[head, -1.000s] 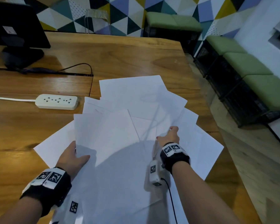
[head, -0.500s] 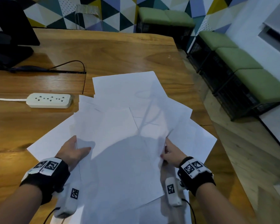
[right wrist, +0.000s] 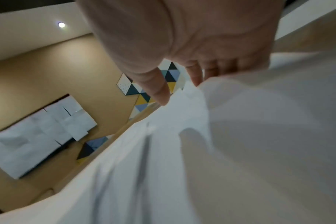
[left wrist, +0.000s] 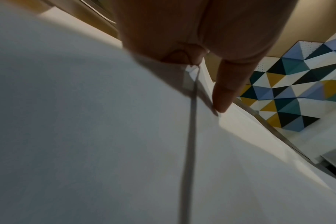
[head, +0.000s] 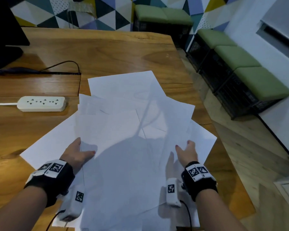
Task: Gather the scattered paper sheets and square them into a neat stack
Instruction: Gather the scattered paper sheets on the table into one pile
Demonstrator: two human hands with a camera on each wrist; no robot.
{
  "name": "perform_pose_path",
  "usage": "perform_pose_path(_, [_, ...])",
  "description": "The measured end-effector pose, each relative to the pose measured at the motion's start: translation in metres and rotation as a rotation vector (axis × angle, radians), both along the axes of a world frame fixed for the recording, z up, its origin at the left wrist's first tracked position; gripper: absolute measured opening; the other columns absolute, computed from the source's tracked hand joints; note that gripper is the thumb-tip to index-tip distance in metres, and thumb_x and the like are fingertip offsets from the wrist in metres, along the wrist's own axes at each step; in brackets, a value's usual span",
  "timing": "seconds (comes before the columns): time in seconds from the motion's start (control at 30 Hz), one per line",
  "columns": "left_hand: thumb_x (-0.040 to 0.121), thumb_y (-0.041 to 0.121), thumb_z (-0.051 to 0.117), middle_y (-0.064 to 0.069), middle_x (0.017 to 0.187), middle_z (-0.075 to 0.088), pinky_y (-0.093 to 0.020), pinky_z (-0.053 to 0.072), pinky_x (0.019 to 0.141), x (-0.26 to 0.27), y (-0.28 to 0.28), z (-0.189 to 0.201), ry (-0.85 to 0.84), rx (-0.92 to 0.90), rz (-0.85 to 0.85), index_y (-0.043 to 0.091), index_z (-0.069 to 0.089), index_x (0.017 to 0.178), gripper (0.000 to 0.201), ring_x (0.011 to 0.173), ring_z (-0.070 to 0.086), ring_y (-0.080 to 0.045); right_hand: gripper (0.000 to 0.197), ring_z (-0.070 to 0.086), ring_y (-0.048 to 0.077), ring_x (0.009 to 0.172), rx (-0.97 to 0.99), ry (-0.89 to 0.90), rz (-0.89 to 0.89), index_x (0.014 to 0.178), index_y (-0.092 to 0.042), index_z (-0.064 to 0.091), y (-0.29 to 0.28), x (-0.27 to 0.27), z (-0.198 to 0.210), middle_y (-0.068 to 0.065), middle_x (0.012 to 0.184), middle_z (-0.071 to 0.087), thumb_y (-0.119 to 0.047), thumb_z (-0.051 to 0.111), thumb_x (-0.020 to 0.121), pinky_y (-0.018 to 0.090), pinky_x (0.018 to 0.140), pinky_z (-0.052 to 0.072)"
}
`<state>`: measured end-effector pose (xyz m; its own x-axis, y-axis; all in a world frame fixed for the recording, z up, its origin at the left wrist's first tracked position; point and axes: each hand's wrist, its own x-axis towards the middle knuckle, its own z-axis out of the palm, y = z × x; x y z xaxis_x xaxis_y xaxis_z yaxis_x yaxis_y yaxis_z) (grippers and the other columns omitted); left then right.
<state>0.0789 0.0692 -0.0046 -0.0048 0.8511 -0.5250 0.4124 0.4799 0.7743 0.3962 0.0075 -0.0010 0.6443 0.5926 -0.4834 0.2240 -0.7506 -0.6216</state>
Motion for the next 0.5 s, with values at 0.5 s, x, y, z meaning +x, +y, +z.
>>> perform_pose_path(0.5, [0.053, 0.026, 0.067, -0.012, 0.115, 0.065, -0.055, 0.047, 0.093, 0.019, 0.013, -0.023, -0.107, 0.0, -0.117, 0.029, 0.054, 0.11, 0.058, 0.105, 0.06, -0.038, 0.019, 0.059, 0.034, 0.106, 0.138, 0.357, 0.06, 0.107, -0.014, 0.054, 0.001, -0.005, -0.008, 0.018, 0.118, 0.062, -0.012, 0.051, 0.089, 0.049, 0.1, 0.045])
